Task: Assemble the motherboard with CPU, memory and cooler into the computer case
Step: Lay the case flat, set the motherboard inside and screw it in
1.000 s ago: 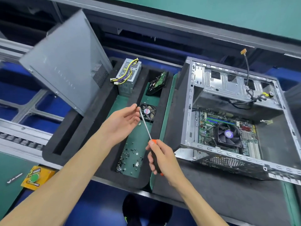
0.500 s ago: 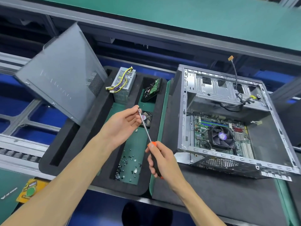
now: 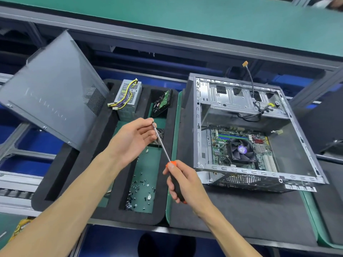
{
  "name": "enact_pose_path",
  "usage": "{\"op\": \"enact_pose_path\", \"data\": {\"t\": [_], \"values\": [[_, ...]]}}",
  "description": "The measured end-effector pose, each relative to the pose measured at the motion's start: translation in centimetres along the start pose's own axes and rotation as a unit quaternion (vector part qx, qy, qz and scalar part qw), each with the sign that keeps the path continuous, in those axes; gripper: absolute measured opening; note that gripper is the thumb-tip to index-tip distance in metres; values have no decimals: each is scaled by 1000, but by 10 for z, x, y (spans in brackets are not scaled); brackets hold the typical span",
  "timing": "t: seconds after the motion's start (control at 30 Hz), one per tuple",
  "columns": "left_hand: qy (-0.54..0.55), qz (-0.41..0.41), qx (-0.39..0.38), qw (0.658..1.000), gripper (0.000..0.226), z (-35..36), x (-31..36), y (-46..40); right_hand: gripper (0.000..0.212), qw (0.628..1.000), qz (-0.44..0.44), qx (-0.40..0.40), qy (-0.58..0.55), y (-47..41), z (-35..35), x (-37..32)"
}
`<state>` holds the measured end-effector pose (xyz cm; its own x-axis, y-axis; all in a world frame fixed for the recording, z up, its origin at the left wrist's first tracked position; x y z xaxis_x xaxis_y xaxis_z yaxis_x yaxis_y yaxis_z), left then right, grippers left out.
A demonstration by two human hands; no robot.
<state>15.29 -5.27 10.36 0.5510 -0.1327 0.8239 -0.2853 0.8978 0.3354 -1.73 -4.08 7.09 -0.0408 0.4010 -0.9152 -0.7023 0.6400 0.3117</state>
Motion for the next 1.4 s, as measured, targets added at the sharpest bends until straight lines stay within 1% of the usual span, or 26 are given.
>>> {"op": "enact_pose_path", "data": {"t": [0.13, 0.33, 0.4, 0.5, 0.53, 0.67, 0.77, 0.87, 0.97, 1.0, 1.1, 1.2, 1.33, 1.4], "values": [[-66, 27, 3, 997, 10, 3, 10, 1, 33, 1000, -5, -8, -14, 7, 1, -4], [-61, 40, -29, 997, 18, 25, 14, 3, 36, 1000, -5, -2, -24, 17, -6, -15], [-60, 37, -36, 997, 15, 34, 13, 3, 37, 999, -3, 4, -31, 21, -11, -17], [-71, 42, -41, 996, 3, 50, 13, 3, 35, 999, -16, 15, -32, 30, -20, -25], [-88, 49, -39, 994, 3, 56, 13, 3, 33, 999, -23, 22, -30, 34, -25, -28], [-125, 77, -38, 988, 19, 82, 19, 3, 31, 998, -47, 45, -20, 46, -43, -43], [-133, 99, -38, 985, 13, 105, 27, -1, 28, 997, -65, 40, -23, 48, -55, -58], [-152, 124, -17, 980, 12, 129, 33, -9, 25, 996, -80, 39, -29, 49, -74, -75], [-158, 150, 7, 976, 14, 157, 34, -18, 13, 994, -91, 51, -35, 50, -106, -95], [-147, 149, 15, 978, 15, 166, 32, -23, 14, 993, -97, 57, -47, 50, -118, -102], [-91, 126, 48, 987, 16, 186, 20, -38, 28, 989, -113, 69, -58, 53, -153, -122], [-54, 115, 74, 989, 15, 206, 8, -53, 31, 985, -129, 69, -90, 55, -187, -142], [-83, 118, 105, 984, 11, 230, 0, -72, 21, 972, -162, 99, -139, 57, -233, -160], [-99, 115, 120, 981, 11, 236, -3, -79, 22, 963, -165, 116, -176, 56, -250, -162]]}}
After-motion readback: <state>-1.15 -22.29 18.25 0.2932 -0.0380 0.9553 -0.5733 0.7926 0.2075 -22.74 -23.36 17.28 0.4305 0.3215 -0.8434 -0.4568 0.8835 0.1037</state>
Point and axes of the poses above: each hand's wrist, its own y-axis away from the middle knuckle, its own z-axis out of the palm, x = y × z, the point moved 9 cm from there along -y, towards the middle knuckle, and after that the axes turned 13 degrees about -y, right-handed, at the moved point
